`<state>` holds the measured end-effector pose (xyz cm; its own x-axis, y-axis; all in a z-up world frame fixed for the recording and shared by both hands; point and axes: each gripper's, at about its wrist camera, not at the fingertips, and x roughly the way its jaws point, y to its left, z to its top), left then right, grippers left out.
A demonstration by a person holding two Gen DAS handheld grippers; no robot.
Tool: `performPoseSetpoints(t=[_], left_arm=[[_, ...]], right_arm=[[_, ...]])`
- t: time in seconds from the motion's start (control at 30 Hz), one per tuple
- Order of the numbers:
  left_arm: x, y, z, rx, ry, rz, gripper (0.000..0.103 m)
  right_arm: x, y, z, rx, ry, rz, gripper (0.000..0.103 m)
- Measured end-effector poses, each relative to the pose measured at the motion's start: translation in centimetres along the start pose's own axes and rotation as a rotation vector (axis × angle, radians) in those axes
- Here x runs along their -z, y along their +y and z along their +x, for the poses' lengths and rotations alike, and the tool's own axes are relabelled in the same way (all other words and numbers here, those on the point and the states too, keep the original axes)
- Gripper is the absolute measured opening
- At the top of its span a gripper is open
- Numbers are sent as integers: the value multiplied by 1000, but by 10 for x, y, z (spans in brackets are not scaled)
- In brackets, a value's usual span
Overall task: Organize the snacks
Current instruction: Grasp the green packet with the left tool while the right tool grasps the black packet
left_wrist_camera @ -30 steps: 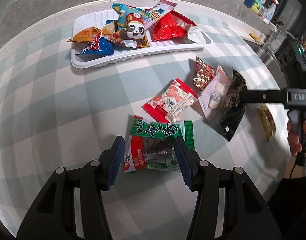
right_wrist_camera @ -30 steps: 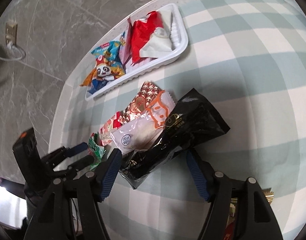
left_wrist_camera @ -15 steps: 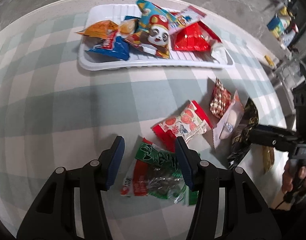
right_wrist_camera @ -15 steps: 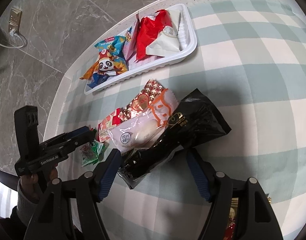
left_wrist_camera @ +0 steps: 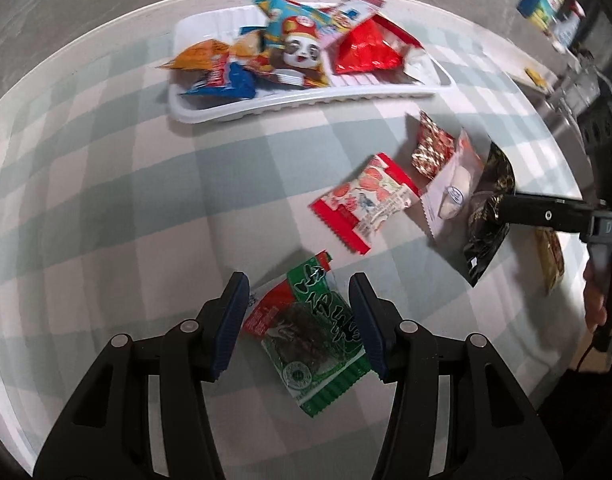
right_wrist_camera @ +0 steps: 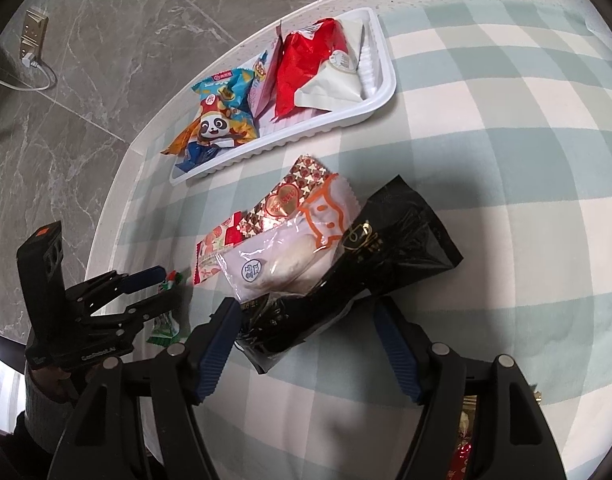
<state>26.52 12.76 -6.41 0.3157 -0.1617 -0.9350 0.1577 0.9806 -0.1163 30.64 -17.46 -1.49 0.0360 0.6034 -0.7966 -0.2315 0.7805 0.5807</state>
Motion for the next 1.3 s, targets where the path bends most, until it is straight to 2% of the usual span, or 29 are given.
performPoseSetpoints(t=[0.13, 0.27, 0.57, 0.77, 0.93, 1.23, 1.3], left_arm=[[5, 7, -8, 0, -4, -57, 50], [13, 11, -12, -17, 4, -79, 50], [22, 11, -5, 5, 26, -128, 50], [19, 2, 4, 10, 33, -139, 50], [13, -4, 7, 3, 26, -152, 50], [6, -12, 12, -42, -3, -118, 51], [6, -12, 13, -45, -14, -109, 49]], right_arm=[[0, -1, 0, -1, 1, 14, 72], [-1, -1, 1, 10, 2, 21, 72], [-4, 4, 5, 47, 5, 14, 71], [-6, 6, 6, 76, -2, 1, 65], [-6, 6, 6, 76, -2, 6, 65], [-9, 9, 9, 104, -6, -19, 64], [-8, 10, 9, 106, -13, -34, 57]])
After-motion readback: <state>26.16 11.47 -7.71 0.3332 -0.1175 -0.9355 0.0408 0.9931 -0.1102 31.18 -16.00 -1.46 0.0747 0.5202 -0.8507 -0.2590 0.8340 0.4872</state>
